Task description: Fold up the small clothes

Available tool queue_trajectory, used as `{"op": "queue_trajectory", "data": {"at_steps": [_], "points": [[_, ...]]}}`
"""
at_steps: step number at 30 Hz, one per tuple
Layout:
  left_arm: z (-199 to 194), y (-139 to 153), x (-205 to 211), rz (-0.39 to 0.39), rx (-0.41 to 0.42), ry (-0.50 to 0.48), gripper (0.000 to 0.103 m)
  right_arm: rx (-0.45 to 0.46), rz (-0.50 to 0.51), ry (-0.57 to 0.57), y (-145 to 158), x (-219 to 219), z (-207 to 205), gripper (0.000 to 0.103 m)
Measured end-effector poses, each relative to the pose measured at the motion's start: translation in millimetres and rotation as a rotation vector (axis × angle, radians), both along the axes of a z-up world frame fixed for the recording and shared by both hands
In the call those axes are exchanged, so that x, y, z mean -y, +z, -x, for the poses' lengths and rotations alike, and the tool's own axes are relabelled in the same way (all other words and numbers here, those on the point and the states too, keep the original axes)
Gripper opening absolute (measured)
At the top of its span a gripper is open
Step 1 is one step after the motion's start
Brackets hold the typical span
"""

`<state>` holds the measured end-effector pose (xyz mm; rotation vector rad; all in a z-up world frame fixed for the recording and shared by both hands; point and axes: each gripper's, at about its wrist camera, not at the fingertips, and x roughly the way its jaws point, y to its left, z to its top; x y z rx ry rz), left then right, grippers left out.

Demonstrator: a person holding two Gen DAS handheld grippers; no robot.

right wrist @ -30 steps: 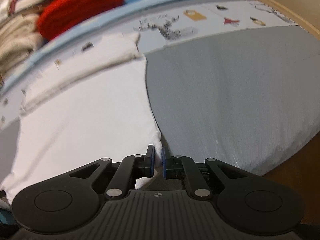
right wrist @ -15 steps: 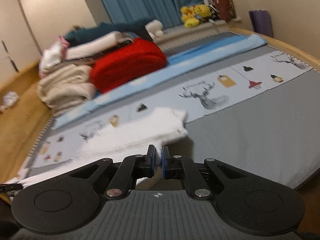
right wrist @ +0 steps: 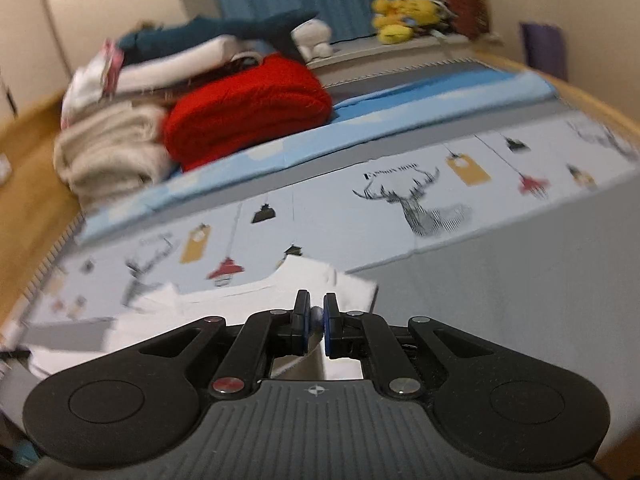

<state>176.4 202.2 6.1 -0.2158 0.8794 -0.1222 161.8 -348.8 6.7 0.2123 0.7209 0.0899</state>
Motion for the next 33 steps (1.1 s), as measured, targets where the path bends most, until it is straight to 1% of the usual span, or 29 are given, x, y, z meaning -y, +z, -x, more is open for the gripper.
{"op": "queue_trajectory", "data": {"at_steps": [2, 3, 4, 5, 6, 7, 9, 11, 12, 13, 15, 17, 18, 20, 21, 23, 24, 25, 26, 27, 29, 31, 32, 33], "points": [[-25.0, -29.8, -3.2, 0.003, -0.023, 0.018, 0.006, -0.033, 0.023, 0.002, -23.0, -4.7, -27.5, 0.006], [-35.2, -45.0, -4.6, -0.007, -0.054, 0.027, 0.006, -0.050, 0.020, -0.006, -34.7, -5.7, -36.5, 0.006], [-46.2, -59.0, -5.8, -0.009, -0.115, 0.044, 0.006, -0.082, 0.007, -0.020, -50.1, -5.4, -45.7, 0.006], [-56.9, -65.0, -7.0, 0.008, -0.152, 0.066, 0.006, -0.128, -0.004, -0.035, -62.6, -4.9, -54.2, 0.006], [-66.4, -64.1, -6.9, 0.032, -0.137, 0.065, 0.006, -0.179, -0.004, -0.059, -71.2, -4.8, -64.1, 0.006], [-74.0, -62.9, -6.0, 0.039, -0.123, 0.058, 0.006, -0.193, -0.013, -0.076, -75.7, -3.7, -72.6, 0.006], [-90.9, -68.2, -4.3, 0.031, -0.129, 0.051, 0.006, -0.172, -0.030, -0.086, -76.9, -2.4, -86.9, 0.006], [-105.8, -75.7, -8.6, 0.033, -0.146, 0.054, 0.006, -0.179, -0.016, -0.103, -81.2, -1.2, -100.2, 0.006], [-111.5, -75.3, -12.9, 0.044, -0.138, 0.057, 0.007, -0.181, -0.020, -0.111, -82.2, 0.7, -105.4, 0.006], [-113.6, -71.3, -15.9, 0.050, -0.116, 0.068, 0.007, -0.173, -0.021, -0.133, -80.7, 3.3, -110.3, 0.004], [-114.8, -57.9, -24.8, 0.041, -0.052, 0.087, 0.007, -0.129, -0.002, -0.194, -71.7, 11.0, -116.9, 0.004], [-110.5, -46.4, -36.2, 0.030, -0.007, 0.124, 0.007, -0.112, -0.026, -0.222, -68.2, 18.5, -118.5, 0.004], [-106.6, -45.3, -43.1, 0.044, -0.010, 0.153, 0.007, -0.117, -0.040, -0.236, -68.5, 20.9, -117.0, 0.005], [-99.3, -49.2, -47.9, 0.087, -0.046, 0.179, 0.007, -0.147, -0.053, -0.232, -74.1, 21.5, -113.5, 0.005], [-94.5, -54.1, -46.8, 0.099, -0.069, 0.173, 0.011, -0.162, -0.054, -0.220, -77.6, 19.6, -110.5, 0.005], [-85.1, -62.7, -39.3, 0.086, -0.090, 0.149, 0.017, -0.187, -0.045, -0.182, -88.3, 11.6, -102.7, 0.005], [-80.9, -68.2, -35.2, 0.072, -0.116, 0.142, 0.018, -0.209, -0.038, -0.167, -93.0, 7.3, -99.4, 0.005], [-78.7, -72.0, -31.2, 0.059, -0.154, 0.140, 0.020, -0.251, -0.028, -0.154, -97.7, 2.3, -97.6, 0.005], [-75.9, -72.5, -28.3, 0.059, -0.159, 0.134, 0.022, -0.261, -0.030, -0.141, -99.9, -1.8, -96.4, 0.005], [-71.7, -71.9, -27.0, 0.065, -0.149, 0.123, 0.027, -0.258, -0.029, -0.121, -100.2, -5.8, -94.5, 0.005], [-69.7, -70.5, -24.7, 0.059, -0.135, 0.112, 0.031, -0.261, 0.013, -0.089, -101.1, -13.2, -93.2, 0.005], [-70.2, -72.2, -27.4, 0.062, -0.141, 0.122, 0.031, -0.268, 0.047, -0.080, -102.5, -14.3, -94.9, 0.007], [-72.1, -74.0, -29.9, 0.073, -0.149, 0.134, 0.031, -0.270, 0.052, -0.088, -103.4, -12.3, -96.5, 0.011], [-74.9, -76.3, -33.1, 0.088, -0.157, 0.150, 0.031, -0.272, 0.050, -0.102, -104.2, -9.4, -98.6, 0.014]]}}
